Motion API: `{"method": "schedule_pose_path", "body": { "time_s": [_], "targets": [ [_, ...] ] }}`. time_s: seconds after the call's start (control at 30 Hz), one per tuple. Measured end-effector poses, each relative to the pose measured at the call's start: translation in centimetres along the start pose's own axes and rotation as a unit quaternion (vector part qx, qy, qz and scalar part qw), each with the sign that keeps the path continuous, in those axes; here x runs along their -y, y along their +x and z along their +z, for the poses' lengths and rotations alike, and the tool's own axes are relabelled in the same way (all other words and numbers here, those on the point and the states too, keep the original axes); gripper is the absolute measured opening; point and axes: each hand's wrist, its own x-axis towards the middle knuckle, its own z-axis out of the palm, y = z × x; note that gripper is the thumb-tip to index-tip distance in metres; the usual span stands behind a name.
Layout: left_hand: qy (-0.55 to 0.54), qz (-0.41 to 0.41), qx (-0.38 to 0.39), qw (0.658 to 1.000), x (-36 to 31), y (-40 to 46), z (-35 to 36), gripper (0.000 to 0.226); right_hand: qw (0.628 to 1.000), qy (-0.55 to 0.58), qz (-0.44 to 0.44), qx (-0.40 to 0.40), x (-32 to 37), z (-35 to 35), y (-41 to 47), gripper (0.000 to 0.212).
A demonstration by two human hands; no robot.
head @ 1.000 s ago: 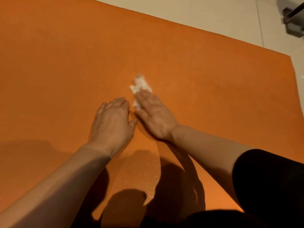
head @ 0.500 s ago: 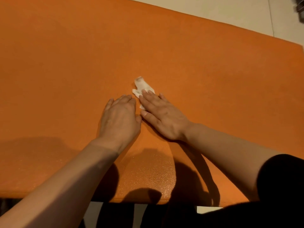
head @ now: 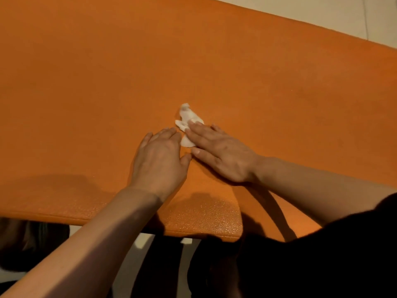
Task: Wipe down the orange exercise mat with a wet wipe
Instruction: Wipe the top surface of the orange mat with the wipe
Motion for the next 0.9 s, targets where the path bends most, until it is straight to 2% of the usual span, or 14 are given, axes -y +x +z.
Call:
{"method": "schedule_pose_path", "body": {
  "time_s": [0.1, 0.2, 0.3, 0.37, 0.5, 0.57, 0.77, 0.83, 0.9],
  "targets": [
    [0.019, 0.002, 0.017, 1.000, 0.3, -0.5, -0.5, 0.058, 0.997, -0.061, 0.043, 0.017, -3.1, -1.1, -2.0, 0.068],
    [0.018, -0.001, 0.031, 0.999, 0.3, -1.5, -0.7, 0.057, 0.987, -0.082, 0.110, 0.085, -3.7, -2.1, -3.9, 0.072],
    [0.013, -0.009, 0.029, 0.999, -0.1, -2.9, -0.6, 0.057, 0.979, -0.059, 0.116, 0.157, -2.2, -2.8, -3.7, 0.068],
    [0.014, -0.011, 0.030, 0.999, -0.5, -3.6, -0.5, 0.056, 0.979, -0.059, 0.094, 0.170, -1.0, -3.1, -2.5, 0.065],
    [0.003, -0.013, 0.023, 1.000, -0.6, -4.4, -0.3, 0.050, 0.987, -0.055, 0.039, 0.148, 2.4, -1.6, -1.0, 0.064],
    [0.004, -0.014, 0.021, 1.000, -0.6, -4.6, -0.3, 0.049, 0.989, -0.055, 0.040, 0.133, 2.5, -1.2, -1.3, 0.062],
    [0.009, -0.020, 0.033, 0.999, -0.9, -6.1, -0.5, 0.050, 0.964, -0.055, 0.248, 0.078, 0.6, -0.9, -3.7, 0.062],
    [0.015, -0.022, 0.034, 0.999, -0.9, -6.9, -0.7, 0.048, 0.964, -0.032, 0.257, 0.064, 3.0, -0.1, -3.1, 0.062],
    [0.018, -0.021, 0.038, 0.999, -0.9, -8.0, -0.9, 0.044, 0.975, -0.012, 0.214, 0.057, 6.6, 1.0, -2.8, 0.062]
  ]
}}
